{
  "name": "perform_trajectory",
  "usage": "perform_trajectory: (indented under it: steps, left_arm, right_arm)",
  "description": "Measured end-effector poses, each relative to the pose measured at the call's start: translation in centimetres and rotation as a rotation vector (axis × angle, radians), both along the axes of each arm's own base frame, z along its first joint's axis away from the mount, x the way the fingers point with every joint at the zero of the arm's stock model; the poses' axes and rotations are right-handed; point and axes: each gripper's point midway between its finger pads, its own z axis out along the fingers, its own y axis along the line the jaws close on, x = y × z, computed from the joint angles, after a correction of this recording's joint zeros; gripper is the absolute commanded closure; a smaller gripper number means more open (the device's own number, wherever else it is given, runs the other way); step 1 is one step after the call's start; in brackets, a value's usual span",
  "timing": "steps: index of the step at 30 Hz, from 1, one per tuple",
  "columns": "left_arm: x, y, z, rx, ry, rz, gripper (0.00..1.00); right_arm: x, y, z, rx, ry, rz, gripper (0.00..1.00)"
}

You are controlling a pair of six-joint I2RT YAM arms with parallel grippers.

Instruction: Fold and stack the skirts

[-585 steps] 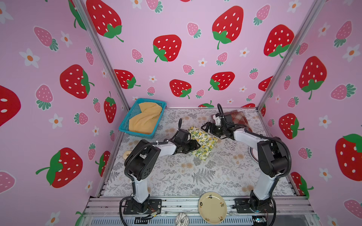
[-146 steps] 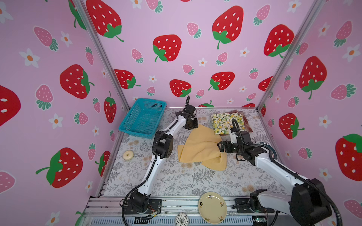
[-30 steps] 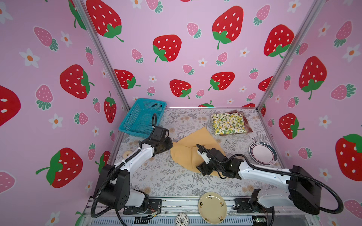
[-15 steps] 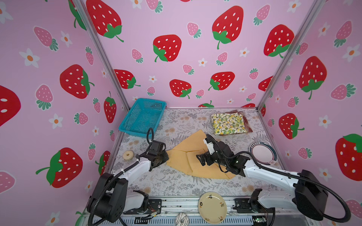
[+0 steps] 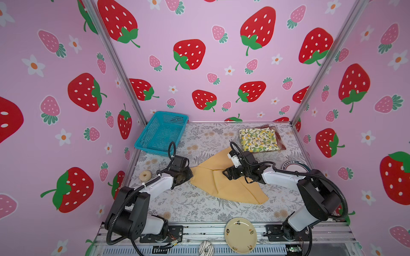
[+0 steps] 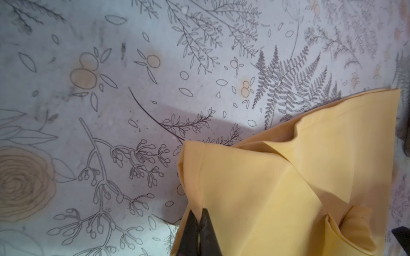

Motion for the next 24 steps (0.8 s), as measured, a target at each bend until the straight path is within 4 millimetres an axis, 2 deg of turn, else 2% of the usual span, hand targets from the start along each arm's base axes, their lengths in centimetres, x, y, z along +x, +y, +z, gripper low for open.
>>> perform_trajectory:
  steps: [9, 13, 16, 18, 21, 23, 24]
  left_arm:
    - [0.0, -0.1, 0.0, -0.006, 0.001, -0.002, 1.00]
    - [0.0, 0.0, 0.0, -0.007, 0.002, 0.001, 1.00]
    - [0.1, 0.1, 0.0, -0.007, 0.002, 0.005, 1.00]
    - [0.1, 0.2, 0.0, -0.007, 0.002, 0.007, 1.00]
    - [0.1, 0.3, 0.0, -0.009, 0.003, 0.008, 1.00]
    - [0.1, 0.3, 0.0, -0.010, 0.004, 0.010, 1.00]
    - [0.1, 0.3, 0.0, -0.011, 0.005, 0.010, 1.00]
  right_arm:
    - [1.4, -1.0, -2.0, -0.021, 0.021, -0.034, 0.19]
    - [1.3, -1.1, -3.4, -0.038, 0.044, -0.024, 0.21]
    - [1.6, -0.7, -3.4, -0.030, 0.040, -0.012, 0.25]
    - [1.6, -0.6, -3.4, -0.026, 0.040, -0.008, 0.30]
    - [1.6, -0.5, -3.5, -0.017, 0.045, -0.002, 0.47]
    - [1.7, -0.6, -3.5, -0.012, 0.051, -0.004, 0.66]
    - [1.7, -0.5, -3.4, -0.008, 0.049, -0.001, 0.72]
